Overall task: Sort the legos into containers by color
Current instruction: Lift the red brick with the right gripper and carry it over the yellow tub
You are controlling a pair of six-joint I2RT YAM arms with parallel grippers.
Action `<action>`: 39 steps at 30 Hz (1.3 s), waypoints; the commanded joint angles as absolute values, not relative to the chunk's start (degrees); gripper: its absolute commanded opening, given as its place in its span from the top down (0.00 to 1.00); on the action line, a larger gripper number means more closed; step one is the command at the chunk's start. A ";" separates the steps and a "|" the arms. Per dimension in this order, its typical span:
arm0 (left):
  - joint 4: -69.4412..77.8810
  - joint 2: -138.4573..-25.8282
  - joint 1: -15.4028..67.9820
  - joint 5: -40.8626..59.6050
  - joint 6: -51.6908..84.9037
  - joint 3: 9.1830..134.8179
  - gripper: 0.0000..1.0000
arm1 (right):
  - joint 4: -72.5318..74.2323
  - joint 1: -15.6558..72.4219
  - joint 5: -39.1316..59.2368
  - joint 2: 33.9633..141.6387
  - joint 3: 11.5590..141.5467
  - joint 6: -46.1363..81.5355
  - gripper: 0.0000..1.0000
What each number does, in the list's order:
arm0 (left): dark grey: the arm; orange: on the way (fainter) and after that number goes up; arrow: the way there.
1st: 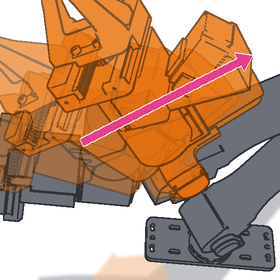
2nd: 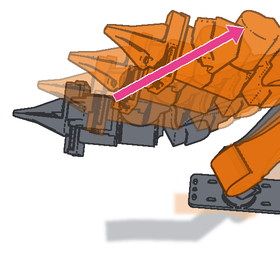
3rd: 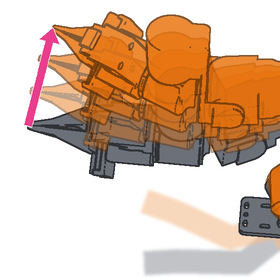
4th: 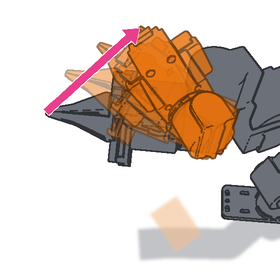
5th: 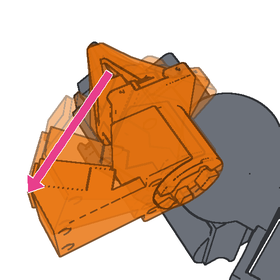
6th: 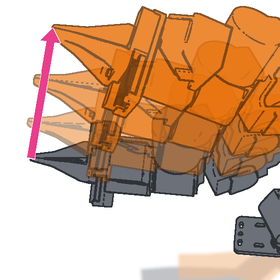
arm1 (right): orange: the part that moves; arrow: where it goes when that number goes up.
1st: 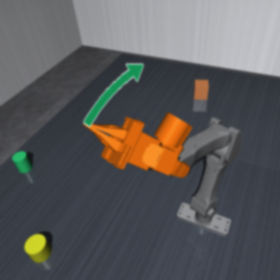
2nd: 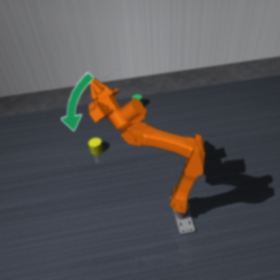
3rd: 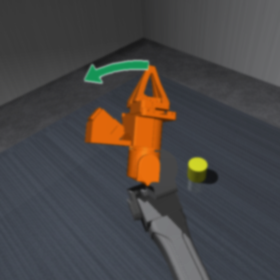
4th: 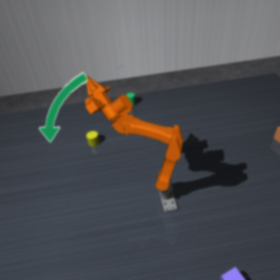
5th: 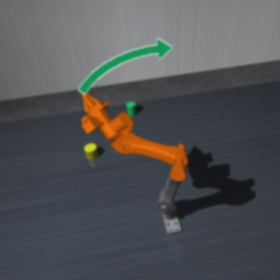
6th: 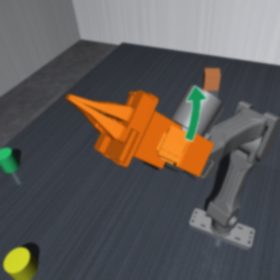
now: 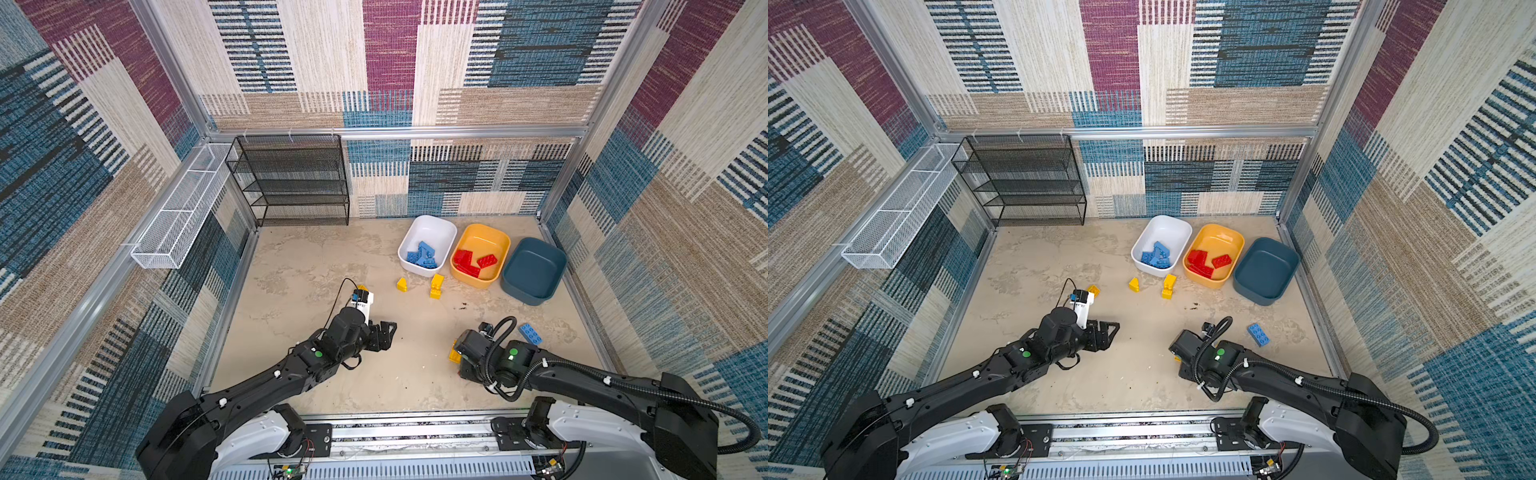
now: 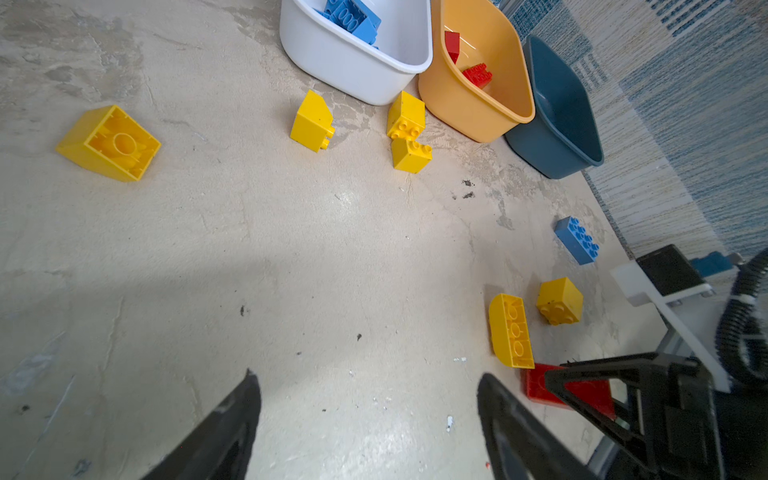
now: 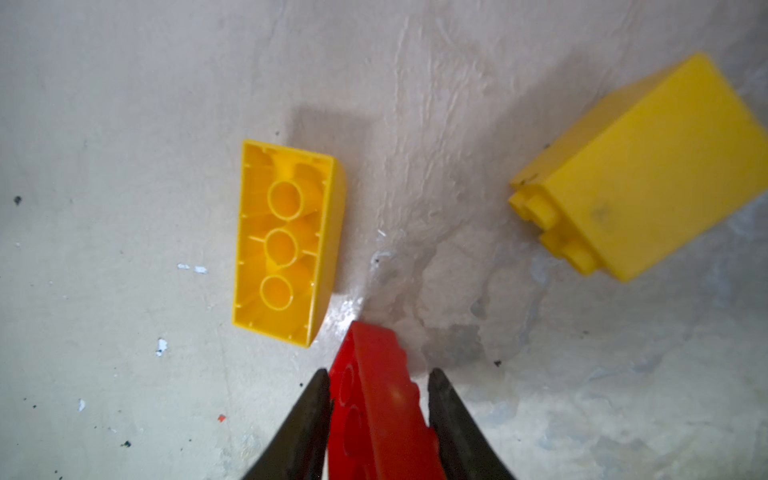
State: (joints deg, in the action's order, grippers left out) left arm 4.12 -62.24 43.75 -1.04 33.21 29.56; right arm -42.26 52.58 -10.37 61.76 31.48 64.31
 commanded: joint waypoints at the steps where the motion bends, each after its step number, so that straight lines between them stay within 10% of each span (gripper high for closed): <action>1: 6.04 -62.33 43.69 -0.67 32.68 29.44 0.17 | -41.65 52.54 -11.65 61.88 33.10 63.24 0.59; 21: 6.79 -64.15 43.75 -0.86 32.85 29.29 0.17 | -39.23 48.34 -10.02 64.51 37.57 55.25 0.91; 39: 5.18 -65.33 43.73 0.56 32.87 31.72 0.18 | -41.59 31.43 -7.38 70.81 60.37 33.58 0.91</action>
